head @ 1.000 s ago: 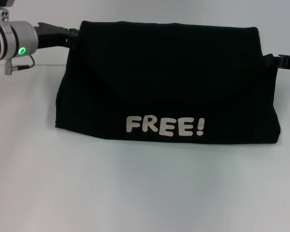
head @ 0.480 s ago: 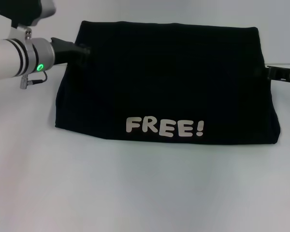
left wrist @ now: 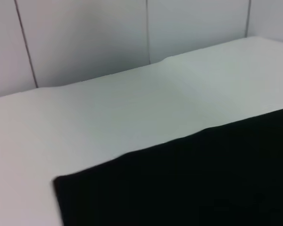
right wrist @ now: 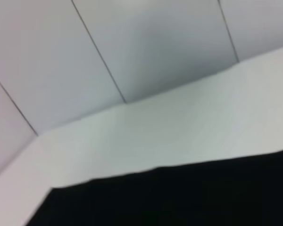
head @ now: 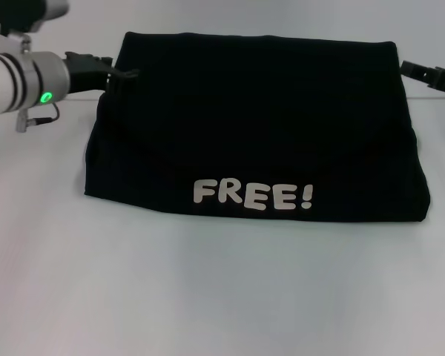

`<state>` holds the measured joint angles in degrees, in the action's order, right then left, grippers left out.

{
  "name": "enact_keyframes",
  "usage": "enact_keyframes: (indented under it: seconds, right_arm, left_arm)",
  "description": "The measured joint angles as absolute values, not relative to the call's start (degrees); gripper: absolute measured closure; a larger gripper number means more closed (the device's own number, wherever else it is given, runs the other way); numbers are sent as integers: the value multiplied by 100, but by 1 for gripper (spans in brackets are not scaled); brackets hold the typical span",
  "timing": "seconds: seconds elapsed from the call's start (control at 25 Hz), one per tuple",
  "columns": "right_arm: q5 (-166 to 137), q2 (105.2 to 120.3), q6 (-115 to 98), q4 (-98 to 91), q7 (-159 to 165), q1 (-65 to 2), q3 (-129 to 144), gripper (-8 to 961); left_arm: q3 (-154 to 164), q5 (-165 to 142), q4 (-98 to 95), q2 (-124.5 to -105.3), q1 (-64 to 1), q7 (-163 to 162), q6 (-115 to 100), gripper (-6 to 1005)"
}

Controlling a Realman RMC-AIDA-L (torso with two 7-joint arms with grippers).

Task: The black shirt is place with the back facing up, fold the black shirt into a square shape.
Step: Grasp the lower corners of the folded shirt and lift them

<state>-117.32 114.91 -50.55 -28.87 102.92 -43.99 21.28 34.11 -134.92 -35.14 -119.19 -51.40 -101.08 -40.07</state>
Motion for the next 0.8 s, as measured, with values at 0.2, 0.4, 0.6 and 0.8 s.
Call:
enact_keyframes:
  seconds: [0.2,0.4,0.6,0.8]
  right_arm:
    - [-11380,11411,-5753,-2961,10167,-4138,2128,230]
    - [-11340,11368,-6489,-3025,9939,-3998,2127,226]
    - [-11359,11345,-6964,-3031,9743,-3925,2135,223]
    - [-11348,11345,-6980,-3033,9747,-3909,2136,221]
  left_arm:
    - [3859,-13470,-4845,-12073,-4506,-11134,-5303,438]
    - [3885,-13458,-5999,-12374,-3795,-11499,-5948,155]
    - [3860,-13453,-6028,-12299,-3345,-11868,-6311,83]
    - [3867,-13509,-5573,-12229,-3230,-11894,-6439,81]
